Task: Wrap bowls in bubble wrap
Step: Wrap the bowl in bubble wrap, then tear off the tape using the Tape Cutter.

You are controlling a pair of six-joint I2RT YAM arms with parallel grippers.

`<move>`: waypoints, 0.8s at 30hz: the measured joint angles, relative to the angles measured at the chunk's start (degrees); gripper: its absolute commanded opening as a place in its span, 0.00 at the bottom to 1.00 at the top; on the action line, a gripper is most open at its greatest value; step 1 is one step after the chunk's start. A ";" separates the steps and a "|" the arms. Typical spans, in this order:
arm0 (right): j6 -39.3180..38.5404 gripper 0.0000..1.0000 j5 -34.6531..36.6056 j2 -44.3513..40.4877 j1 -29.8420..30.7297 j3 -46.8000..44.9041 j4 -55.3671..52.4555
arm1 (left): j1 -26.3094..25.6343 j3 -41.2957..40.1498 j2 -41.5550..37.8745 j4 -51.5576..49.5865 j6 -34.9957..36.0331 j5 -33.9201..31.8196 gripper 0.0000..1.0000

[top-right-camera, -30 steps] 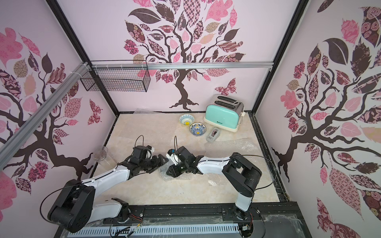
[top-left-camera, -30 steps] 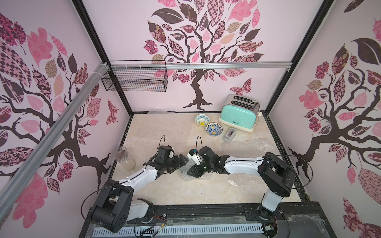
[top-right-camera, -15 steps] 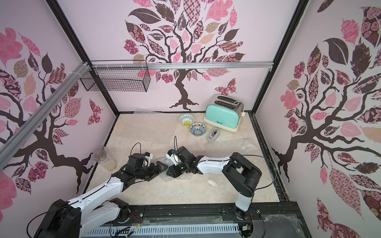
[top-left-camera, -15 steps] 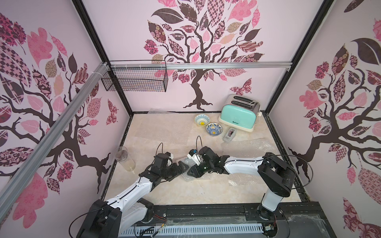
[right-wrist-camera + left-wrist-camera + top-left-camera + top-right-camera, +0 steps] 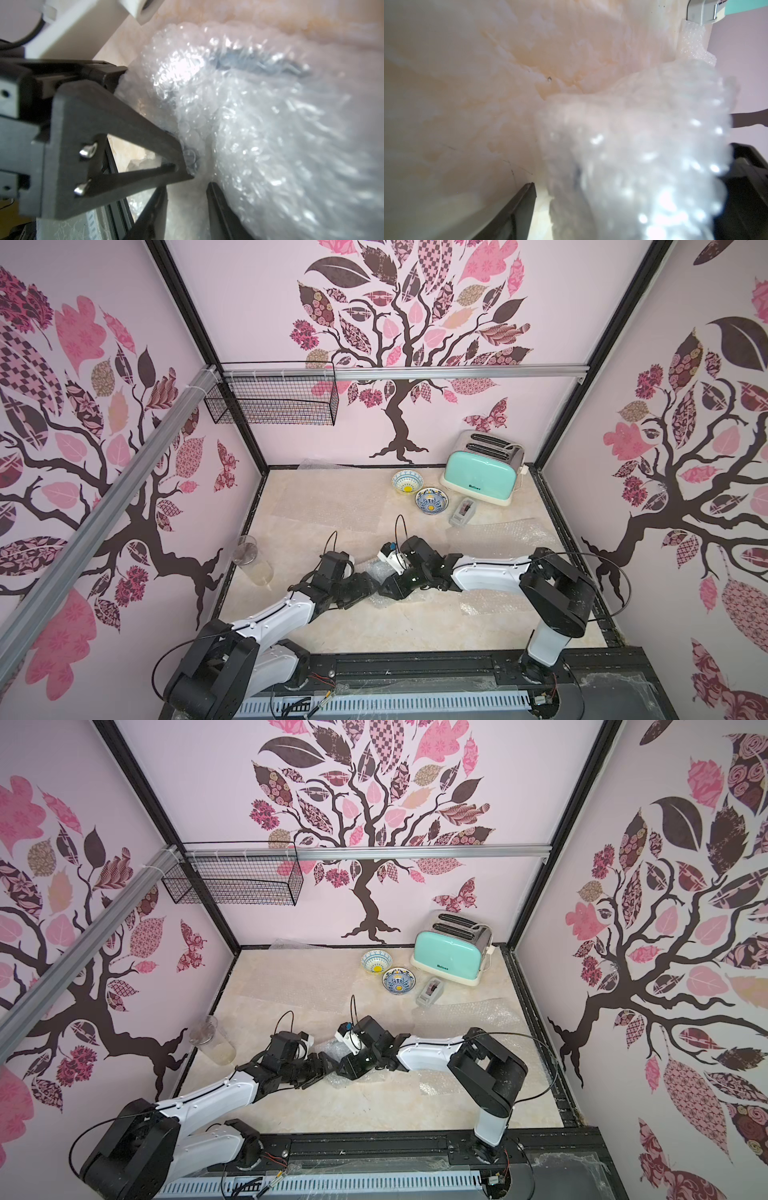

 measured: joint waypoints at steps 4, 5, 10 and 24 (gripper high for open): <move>-0.02 0.40 0.17 -0.66 0.02 0.00 -0.33 | 0.00 0.00 -0.31 0.00 0.04 -0.85 0.58; -0.02 0.40 0.28 -1.05 0.00 0.00 -0.52 | 0.00 0.00 -0.44 0.02 0.04 -0.92 0.58; -0.17 0.44 1.11 -4.04 0.00 0.00 -1.79 | 0.00 0.00 -0.66 0.52 0.04 -1.36 0.56; 2.19 0.49 3.78 -19.30 -13.16 -2.62 -2.69 | 0.00 0.00 0.20 2.03 0.79 -1.31 0.55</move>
